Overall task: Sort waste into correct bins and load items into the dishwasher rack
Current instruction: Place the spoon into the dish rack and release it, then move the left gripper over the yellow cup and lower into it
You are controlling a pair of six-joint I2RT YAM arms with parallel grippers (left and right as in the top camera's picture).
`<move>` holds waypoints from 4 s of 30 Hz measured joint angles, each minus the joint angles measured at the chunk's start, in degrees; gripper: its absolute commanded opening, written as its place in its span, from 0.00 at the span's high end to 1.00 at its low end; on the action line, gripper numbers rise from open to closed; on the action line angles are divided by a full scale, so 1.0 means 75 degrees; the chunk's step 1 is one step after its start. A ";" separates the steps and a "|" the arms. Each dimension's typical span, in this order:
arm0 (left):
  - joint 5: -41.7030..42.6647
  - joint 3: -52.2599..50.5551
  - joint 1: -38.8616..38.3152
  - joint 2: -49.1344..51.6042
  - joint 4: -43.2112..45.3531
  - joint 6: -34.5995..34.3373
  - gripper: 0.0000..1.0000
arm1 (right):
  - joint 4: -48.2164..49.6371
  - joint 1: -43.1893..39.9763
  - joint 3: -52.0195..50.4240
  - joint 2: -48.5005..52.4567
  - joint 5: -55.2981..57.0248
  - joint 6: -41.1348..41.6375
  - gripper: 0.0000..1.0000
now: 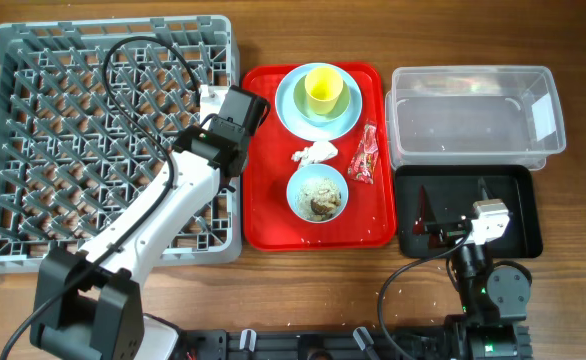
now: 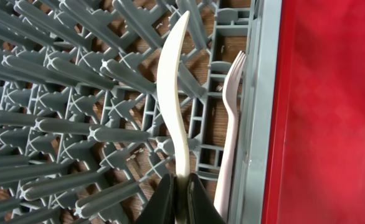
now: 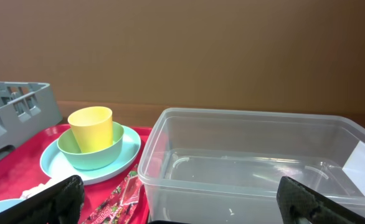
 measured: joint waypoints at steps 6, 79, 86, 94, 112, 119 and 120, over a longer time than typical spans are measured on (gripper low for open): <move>0.0000 -0.0003 0.0000 0.0003 0.0035 0.0055 0.79 | 0.0000 0.0000 0.0000 0.0000 0.0000 0.0000 0.00; 0.6178 0.6126 0.0012 0.1670 -0.2535 -0.0624 0.78 | 0.0000 0.0000 0.0000 0.0064 0.0000 0.1355 0.00; 0.5942 0.6289 -0.0076 0.4033 -0.2914 -0.0318 0.96 | 0.0000 0.0000 0.0000 0.0064 -0.0003 0.1352 0.00; 0.5645 0.6289 -0.0376 0.4870 -0.2833 -0.0350 0.96 | 0.0000 0.0000 0.0000 0.0064 -0.0003 0.1352 0.00; 0.4570 0.5187 -0.0504 0.5068 -0.1437 -0.0723 0.96 | 0.0000 0.0000 0.0000 0.0064 -0.0003 0.1355 0.00; 0.4567 0.5135 -0.0504 0.5068 -0.1402 -0.0723 0.96 | 0.0000 0.0000 0.0000 0.0064 -0.0003 0.1355 0.00; 0.4558 0.5033 -0.0504 0.5068 -0.1338 -0.0726 0.96 | 0.0000 0.0000 0.0000 0.0064 -0.0003 0.1355 0.00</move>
